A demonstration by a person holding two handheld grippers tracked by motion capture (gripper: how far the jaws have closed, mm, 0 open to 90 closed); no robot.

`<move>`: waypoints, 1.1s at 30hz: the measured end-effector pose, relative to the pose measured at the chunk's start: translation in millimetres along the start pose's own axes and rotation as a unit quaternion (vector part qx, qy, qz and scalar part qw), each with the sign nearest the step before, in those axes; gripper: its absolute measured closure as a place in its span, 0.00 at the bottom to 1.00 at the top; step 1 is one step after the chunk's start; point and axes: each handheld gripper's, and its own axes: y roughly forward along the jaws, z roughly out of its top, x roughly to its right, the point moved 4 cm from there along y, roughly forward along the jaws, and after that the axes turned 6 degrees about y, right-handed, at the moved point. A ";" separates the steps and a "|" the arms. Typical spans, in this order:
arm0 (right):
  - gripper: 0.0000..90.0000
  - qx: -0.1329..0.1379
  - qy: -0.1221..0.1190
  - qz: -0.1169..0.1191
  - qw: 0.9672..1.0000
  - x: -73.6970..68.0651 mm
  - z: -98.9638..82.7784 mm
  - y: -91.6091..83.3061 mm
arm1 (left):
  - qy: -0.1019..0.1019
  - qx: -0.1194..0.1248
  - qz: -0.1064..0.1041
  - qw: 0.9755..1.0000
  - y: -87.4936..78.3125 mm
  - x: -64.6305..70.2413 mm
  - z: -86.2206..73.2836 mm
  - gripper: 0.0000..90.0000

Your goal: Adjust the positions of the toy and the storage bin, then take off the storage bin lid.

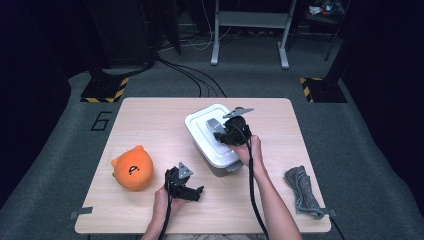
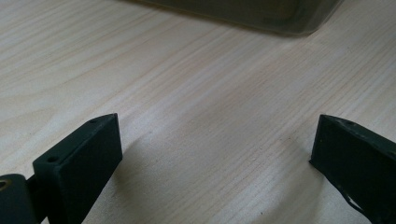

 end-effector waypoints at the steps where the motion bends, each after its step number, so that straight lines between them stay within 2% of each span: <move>1: 0.75 0.000 0.000 -0.001 1.000 -0.2 0.0 -0.1 | 0.000 0.001 -0.001 1.000 0.2 0.0 0.1 0.02; 4: 0.75 0.001 -0.002 -0.004 1.000 -0.2 0.2 -0.2 | 0.000 0.001 -0.001 1.000 0.2 0.0 0.1 0.02; 8: 0.75 0.003 0.010 -0.008 1.000 -2.7 1.4 -2.6 | 0.001 0.000 0.000 1.000 -0.1 -0.2 0.0 0.02; 11: 0.75 0.009 -0.002 -0.006 1.000 -1.8 3.7 -5.1 | 0.000 0.001 0.001 1.000 0.2 0.0 0.1 0.02; 16: 0.75 0.022 -0.003 -0.005 1.000 -3.7 8.8 -12.1 | -0.001 0.002 0.000 1.000 0.4 0.1 0.1 0.02; 21: 0.75 0.030 -0.011 -0.007 0.999 -1.2 13.4 -19.5 | 0.000 0.001 0.000 1.000 0.2 0.0 0.1 0.02; 26: 0.75 0.041 0.000 -0.013 0.999 2.2 19.2 -30.4 | -0.002 0.001 0.000 1.000 0.2 0.3 0.0 0.02; 30: 0.75 0.049 -0.005 -0.018 0.999 7.5 21.8 -36.2 | 0.001 -0.002 -0.001 1.000 -0.2 -0.1 -0.1 0.02; 31: 0.75 0.048 -0.003 -0.020 0.999 8.6 22.2 -37.6 | -0.004 0.001 -0.001 1.000 0.3 0.6 0.0 0.02; 33: 0.75 0.049 0.002 -0.024 0.998 10.6 23.5 -40.9 | 0.001 -0.002 0.000 1.000 -0.2 -0.2 -0.1 0.02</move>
